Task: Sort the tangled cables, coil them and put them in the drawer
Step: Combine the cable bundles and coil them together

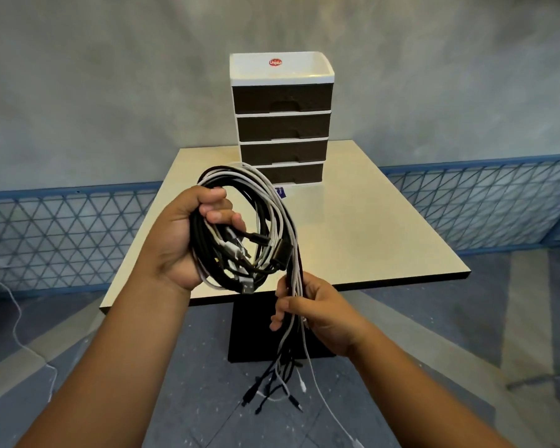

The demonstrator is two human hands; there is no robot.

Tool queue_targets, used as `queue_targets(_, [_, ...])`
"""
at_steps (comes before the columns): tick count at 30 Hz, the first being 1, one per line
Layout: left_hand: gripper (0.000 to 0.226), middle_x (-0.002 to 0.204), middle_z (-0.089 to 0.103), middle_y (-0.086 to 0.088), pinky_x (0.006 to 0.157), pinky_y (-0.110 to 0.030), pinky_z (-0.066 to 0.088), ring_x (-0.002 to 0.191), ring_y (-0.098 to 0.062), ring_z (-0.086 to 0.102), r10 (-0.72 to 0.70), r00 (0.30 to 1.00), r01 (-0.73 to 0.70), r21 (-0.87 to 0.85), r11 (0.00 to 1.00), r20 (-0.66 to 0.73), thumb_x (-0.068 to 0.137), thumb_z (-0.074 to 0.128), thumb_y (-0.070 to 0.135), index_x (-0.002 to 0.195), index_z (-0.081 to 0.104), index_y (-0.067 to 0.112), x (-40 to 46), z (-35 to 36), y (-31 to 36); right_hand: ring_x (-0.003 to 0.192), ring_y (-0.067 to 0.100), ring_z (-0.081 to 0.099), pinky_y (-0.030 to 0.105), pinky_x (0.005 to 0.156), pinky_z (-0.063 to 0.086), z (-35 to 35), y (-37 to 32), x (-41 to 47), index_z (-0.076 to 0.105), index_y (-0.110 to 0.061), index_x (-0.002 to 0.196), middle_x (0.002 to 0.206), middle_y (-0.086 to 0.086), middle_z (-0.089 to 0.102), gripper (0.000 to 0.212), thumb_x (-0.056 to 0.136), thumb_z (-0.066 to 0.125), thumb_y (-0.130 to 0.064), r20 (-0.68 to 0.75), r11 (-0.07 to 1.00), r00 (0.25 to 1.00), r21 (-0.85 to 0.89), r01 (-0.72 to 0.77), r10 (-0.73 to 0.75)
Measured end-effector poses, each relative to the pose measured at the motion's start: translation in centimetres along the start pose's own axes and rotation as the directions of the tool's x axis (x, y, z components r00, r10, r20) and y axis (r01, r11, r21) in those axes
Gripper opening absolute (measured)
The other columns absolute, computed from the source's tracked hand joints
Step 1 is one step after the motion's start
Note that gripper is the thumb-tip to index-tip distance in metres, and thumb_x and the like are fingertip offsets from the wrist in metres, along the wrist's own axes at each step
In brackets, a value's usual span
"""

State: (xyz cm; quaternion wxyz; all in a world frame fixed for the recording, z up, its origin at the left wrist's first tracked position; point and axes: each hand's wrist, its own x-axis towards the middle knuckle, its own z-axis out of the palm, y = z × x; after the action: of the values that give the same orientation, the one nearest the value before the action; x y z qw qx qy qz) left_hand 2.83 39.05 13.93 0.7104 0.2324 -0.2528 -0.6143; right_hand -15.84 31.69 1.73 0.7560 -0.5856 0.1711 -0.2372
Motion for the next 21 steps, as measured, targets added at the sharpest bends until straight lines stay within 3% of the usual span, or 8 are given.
queue_targets(5, [0.035, 0.045, 0.038, 0.01, 0.064, -0.021, 0.054, 0.042, -0.003, 0.045, 0.115, 0.986, -0.114, 0.013, 0.993, -0.119, 0.084, 0.05, 0.013, 0.051, 0.041, 0.019, 0.2, 0.6, 0.1, 0.072, 0.032, 0.068, 0.038, 0.082, 0.052, 0.3, 1.8, -0.3, 0.058, -0.012, 0.082, 0.068, 0.006, 0.065, 0.013, 0.081, 0.069, -0.006, 0.039, 0.973, 0.992, -0.202, -0.108, 0.118])
queue_targets(8, [0.044, 0.044, 0.04, 0.008, 0.064, -0.023, 0.054, 0.042, -0.004, 0.046, 0.226, 0.945, -0.207, 0.102, 0.973, -0.235, 0.093, 0.046, 0.011, 0.049, 0.043, 0.018, 0.7, 0.2, 0.1, 0.068, 0.03, 0.065, 0.036, 0.08, 0.052, 0.4, 3.2, -0.7, 0.053, -0.014, 0.085, 0.065, 0.011, 0.06, 0.017, 0.093, 0.066, -0.021, -0.045, 0.958, 0.989, -0.248, -0.146, 0.139])
queue_targets(11, [0.04, 0.045, 0.043, 0.005, 0.065, -0.025, 0.054, 0.044, -0.008, 0.048, 0.341, 0.866, -0.307, 0.149, 0.94, -0.365, 0.093, 0.05, 0.009, 0.053, 0.044, 0.015, 1.5, -0.5, -0.7, 0.068, 0.028, 0.062, 0.036, 0.071, 0.054, 0.3, 3.5, -0.9, 0.051, -0.011, 0.098, 0.07, 0.012, 0.059, 0.014, 0.098, 0.06, -0.021, -0.13, 0.951, 0.977, -0.238, -0.199, 0.172])
queue_targets(13, [0.034, 0.046, 0.043, 0.004, 0.064, -0.026, 0.054, 0.043, -0.008, 0.047, 0.424, 0.788, -0.396, 0.159, 0.904, -0.446, 0.091, 0.052, 0.004, 0.059, 0.044, 0.012, 1.9, -0.8, -1.2, 0.071, 0.028, 0.065, 0.03, 0.07, 0.056, 0.0, 3.7, -1.0, 0.054, -0.012, 0.105, 0.068, 0.01, 0.06, 0.013, 0.098, 0.059, -0.022, -0.171, 0.915, 0.966, -0.324, -0.241, 0.194])
queue_targets(16, [0.024, 0.049, 0.044, 0.002, 0.061, -0.028, 0.052, 0.044, -0.008, 0.047, 0.501, 0.682, -0.482, 0.187, 0.856, -0.534, 0.089, 0.054, -0.001, 0.067, 0.048, 0.01, 2.5, -1.1, -1.8, 0.07, 0.026, 0.063, 0.035, 0.072, 0.059, -0.1, 3.7, -1.3, 0.057, -0.012, 0.109, 0.07, 0.008, 0.057, 0.013, 0.098, 0.059, -0.019, -0.189, 0.866, 0.956, -0.411, -0.285, 0.225])
queue_targets(19, [0.013, 0.055, 0.049, 0.001, 0.064, -0.031, 0.053, 0.05, -0.011, 0.049, 0.635, 0.543, -0.482, 0.416, 0.771, -0.549, 0.085, 0.056, 0.0, 0.079, 0.052, 0.01, 2.9, -1.5, -2.6, 0.072, 0.021, 0.065, 0.039, 0.072, 0.059, 0.6, 2.7, -1.4, 0.053, -0.017, 0.102, 0.086, 0.006, 0.062, 0.011, 0.094, 0.06, -0.019, -0.173, 0.683, 0.949, -0.661, -0.31, 0.263])
queue_targets(21, [0.012, 0.063, 0.055, 0.001, 0.063, -0.029, 0.052, 0.055, -0.012, 0.053, 0.719, 0.466, -0.421, 0.586, 0.692, -0.515, 0.084, 0.058, 0.004, 0.084, 0.053, 0.015, 3.0, -1.6, -3.5, 0.075, 0.025, 0.059, 0.041, 0.065, 0.05, 1.6, 1.4, -1.3, 0.047, -0.016, 0.108, 0.093, 0.008, 0.06, 0.016, 0.096, 0.054, -0.024, -0.149, 0.378, 0.952, -0.892, -0.246, 0.267])
